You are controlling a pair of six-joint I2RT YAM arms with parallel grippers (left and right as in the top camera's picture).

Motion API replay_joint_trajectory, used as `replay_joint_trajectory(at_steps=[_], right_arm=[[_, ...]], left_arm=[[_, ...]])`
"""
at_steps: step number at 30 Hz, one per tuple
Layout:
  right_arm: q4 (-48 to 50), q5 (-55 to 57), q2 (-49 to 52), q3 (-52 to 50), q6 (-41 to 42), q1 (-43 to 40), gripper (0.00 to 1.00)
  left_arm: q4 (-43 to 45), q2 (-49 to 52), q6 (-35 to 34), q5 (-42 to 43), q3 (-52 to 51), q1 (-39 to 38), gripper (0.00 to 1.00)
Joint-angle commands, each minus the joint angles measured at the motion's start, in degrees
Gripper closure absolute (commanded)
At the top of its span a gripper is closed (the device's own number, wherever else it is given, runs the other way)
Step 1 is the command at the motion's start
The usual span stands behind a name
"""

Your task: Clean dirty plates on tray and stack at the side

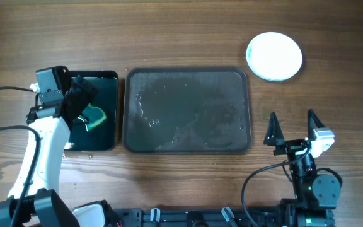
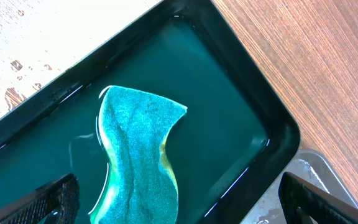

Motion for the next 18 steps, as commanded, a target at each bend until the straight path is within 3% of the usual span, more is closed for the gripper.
replay_joint_trajectory(at_steps=[1,5,18], right_arm=[[1.18,-1.46,-0.92,-1.46,-1.62,-0.35,0.00],[-3.23,-1.51,-0.92,-1.46,-7.02,-0.66,0.00],[-5.55,-0.46,-0.57,-1.42,-6.73,-0.72,0.00]], left_arm=[[0.13,-0.02,0.04,0.26,0.55,0.31,0.00],[0.13,-0.02,0.04,0.26,0.55,0.31,0.00],[0.13,-0.02,0.04,0.26,0.55,0.31,0.00]])
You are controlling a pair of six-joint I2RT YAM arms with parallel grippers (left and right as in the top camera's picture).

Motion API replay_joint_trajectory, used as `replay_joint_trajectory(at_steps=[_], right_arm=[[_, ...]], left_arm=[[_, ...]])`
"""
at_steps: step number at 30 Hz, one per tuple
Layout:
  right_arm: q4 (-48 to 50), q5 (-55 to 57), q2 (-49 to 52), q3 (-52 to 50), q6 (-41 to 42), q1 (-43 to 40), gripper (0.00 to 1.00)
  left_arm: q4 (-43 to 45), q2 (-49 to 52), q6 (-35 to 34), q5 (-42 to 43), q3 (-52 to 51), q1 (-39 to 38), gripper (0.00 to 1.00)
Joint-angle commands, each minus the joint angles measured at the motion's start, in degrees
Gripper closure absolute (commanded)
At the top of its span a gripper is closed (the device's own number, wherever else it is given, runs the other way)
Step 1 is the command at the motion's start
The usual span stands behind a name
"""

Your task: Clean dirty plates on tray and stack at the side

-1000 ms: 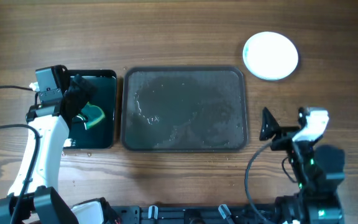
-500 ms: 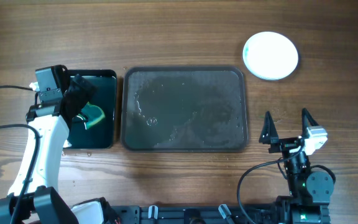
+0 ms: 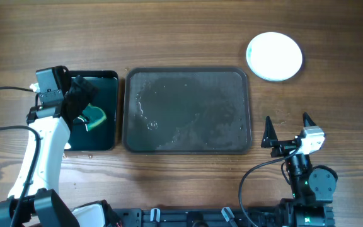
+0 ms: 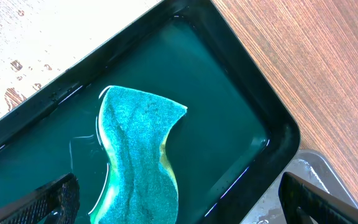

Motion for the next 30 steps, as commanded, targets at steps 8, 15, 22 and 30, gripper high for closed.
replay_joint_trajectory(at_steps=[8,15,22,30], right_arm=[[0.28,0.00,-0.35,-0.04,-0.72,-0.35,0.00],[0.28,0.00,-0.35,-0.04,-0.72,-0.35,0.00],[0.28,0.00,-0.35,-0.04,-0.72,-0.35,0.00],[0.28,-0.02,-0.35,-0.04,-0.72,-0.35,0.00]], left_arm=[[0.13,-0.02,0.07,0.26,0.55,0.31,0.00],[0.09,0.26,0.11,0.22,0.55,0.31,0.00],[-5.86,-6.38,12.02,0.13,-1.46,0.31,0.00],[8.00,-33.05,36.33,18.29,-22.51,0.31,0.00]])
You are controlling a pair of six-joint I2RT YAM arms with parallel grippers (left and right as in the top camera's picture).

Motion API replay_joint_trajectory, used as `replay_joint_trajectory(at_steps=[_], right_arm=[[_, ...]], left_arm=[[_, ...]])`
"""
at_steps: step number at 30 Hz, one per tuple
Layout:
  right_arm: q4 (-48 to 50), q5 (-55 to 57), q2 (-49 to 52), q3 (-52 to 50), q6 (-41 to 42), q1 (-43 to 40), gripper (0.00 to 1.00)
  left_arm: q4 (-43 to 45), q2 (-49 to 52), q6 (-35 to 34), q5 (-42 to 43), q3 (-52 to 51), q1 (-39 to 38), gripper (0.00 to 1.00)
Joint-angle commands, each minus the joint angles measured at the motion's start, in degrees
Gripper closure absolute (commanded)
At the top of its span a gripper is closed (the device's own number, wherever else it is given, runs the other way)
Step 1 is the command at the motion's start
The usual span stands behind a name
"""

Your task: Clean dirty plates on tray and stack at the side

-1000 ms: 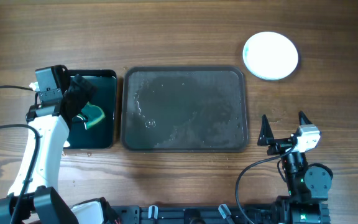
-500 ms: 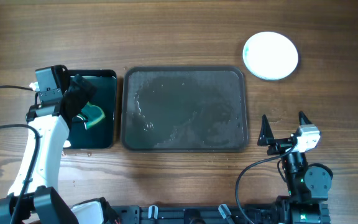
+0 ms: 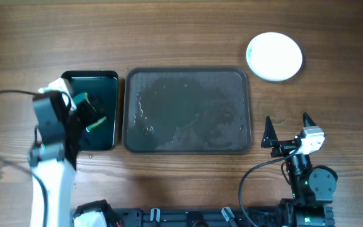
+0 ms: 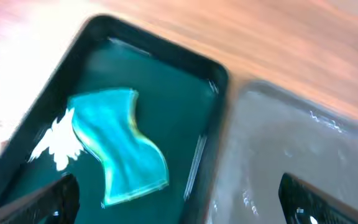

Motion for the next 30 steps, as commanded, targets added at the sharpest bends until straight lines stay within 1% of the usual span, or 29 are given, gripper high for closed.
replay_joint_trajectory(at_steps=[1,3,6,8,13,15,20,23,26,30], right_arm=[[0.24,0.00,-0.37,-0.04,-0.70,-0.35,0.00],[0.24,-0.02,-0.37,-0.04,-0.70,-0.35,0.00],[0.24,0.00,-0.37,-0.04,-0.70,-0.35,0.00],[0.24,-0.02,-0.37,-0.04,-0.72,-0.35,0.00],[0.24,-0.02,-0.37,-0.04,-0.70,-0.35,0.00],[0.24,-0.02,-0.37,-0.04,-0.72,-0.35,0.00],[0.24,0.00,-0.37,-0.04,-0.72,-0.35,0.00],[0.24,0.00,-0.37,-0.04,-0.72,-0.35,0.00],[0.24,0.00,-0.37,-0.04,-0.70,-0.35,0.00],[0.24,0.00,-0.37,-0.04,-0.70,-0.35,0.00]], left_arm=[[5.46,-14.47,10.56,8.41,-11.80,0.31,0.00],[8.66,-25.88,10.56,8.41,-19.26,0.31,0.00],[9.29,-36.26,10.58,8.09,-24.30,0.31,0.00],[9.27,-39.85,10.23,6.95,-25.20,0.31,0.00],[9.29,-45.20,2.95,-1.05,-25.79,0.31,0.00],[9.68,-47.10,2.82,-1.38,-27.19,0.31,0.00],[16.26,-52.26,0.15,-1.36,-33.55,-0.72,0.00],[20.50,-54.71,-0.04,-1.60,-37.09,-2.54,0.00],[19.32,-56.19,-0.17,-4.31,-37.05,-5.03,0.00],[19.19,-57.00,-0.15,-5.42,-37.05,-6.93,0.00]])
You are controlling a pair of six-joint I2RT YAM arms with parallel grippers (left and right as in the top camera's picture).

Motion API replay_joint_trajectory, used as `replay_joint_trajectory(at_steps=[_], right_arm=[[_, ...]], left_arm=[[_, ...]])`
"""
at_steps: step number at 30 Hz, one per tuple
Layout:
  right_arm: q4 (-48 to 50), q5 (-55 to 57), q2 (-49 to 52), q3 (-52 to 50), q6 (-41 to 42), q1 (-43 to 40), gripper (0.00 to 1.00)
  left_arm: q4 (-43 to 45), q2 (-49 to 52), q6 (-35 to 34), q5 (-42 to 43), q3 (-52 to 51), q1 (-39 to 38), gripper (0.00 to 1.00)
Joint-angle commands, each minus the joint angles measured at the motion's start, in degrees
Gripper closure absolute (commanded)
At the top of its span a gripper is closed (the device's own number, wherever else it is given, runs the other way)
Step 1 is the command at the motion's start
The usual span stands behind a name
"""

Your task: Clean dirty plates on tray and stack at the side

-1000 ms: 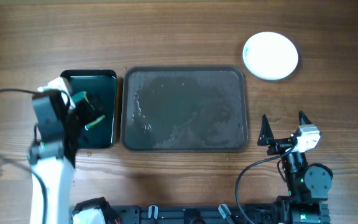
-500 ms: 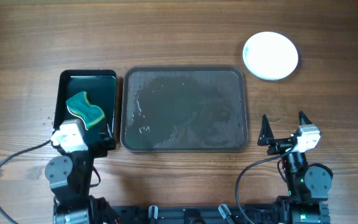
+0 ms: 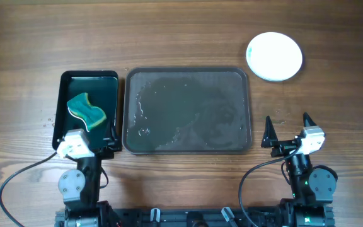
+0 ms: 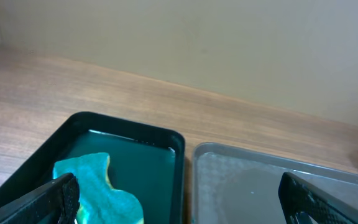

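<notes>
The wet grey tray (image 3: 188, 146) lies mid-table with no plates on it. White plates (image 3: 274, 56) sit stacked at the far right of the table. A teal sponge (image 3: 86, 109) lies in the black water basin (image 3: 60, 101); the left wrist view shows the sponge (image 4: 95, 186) low in the basin (image 4: 179, 149) beside the tray (image 4: 278, 180). My left gripper (image 3: 87, 148) rests at the table's front edge by the basin's near end, open and empty. My right gripper (image 3: 288, 131) rests open at the front right, holding nothing.
Bare wooden table (image 3: 169, 31) surrounds the tray and basin. Cables run along the front edge by both arm bases.
My left arm has pulled back from above the basin to its base at the front edge. The sponge stays in the basin. The right arm has not moved.
My left gripper hung open over the sponge in the basin while the right arm settled toward its base. Then the left arm was lifting away from the basin, and now both arms rest at the front edge, open.
</notes>
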Motion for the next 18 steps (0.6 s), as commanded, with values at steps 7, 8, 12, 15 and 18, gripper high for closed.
replay_joint_trajectory(at_steps=[7,8,12,15,18], right_arm=[[0.15,-0.02,-0.39,-0.04,-0.72,-0.35,0.00],[0.15,-0.02,-0.39,-0.04,-0.72,-0.35,0.00],[0.15,-0.02,-0.39,-0.04,-0.70,-0.35,0.00],[0.15,-0.02,-0.39,-0.04,-0.72,-0.35,0.00],[0.15,-0.04,-0.39,-0.04,-0.72,-0.35,0.00]], left_arm=[[-0.22,-1.77,-0.37,-2.29,-0.55,-4.15,0.00],[-0.22,-1.77,0.68,-2.25,-0.55,-4.37,0.00],[-0.22,-1.77,5.57,-2.10,-0.55,-4.39,0.00],[-0.24,-1.77,6.05,-2.10,-0.55,-4.39,0.00],[-0.24,-1.77,9.07,-2.12,-0.55,-4.44,0.00]])
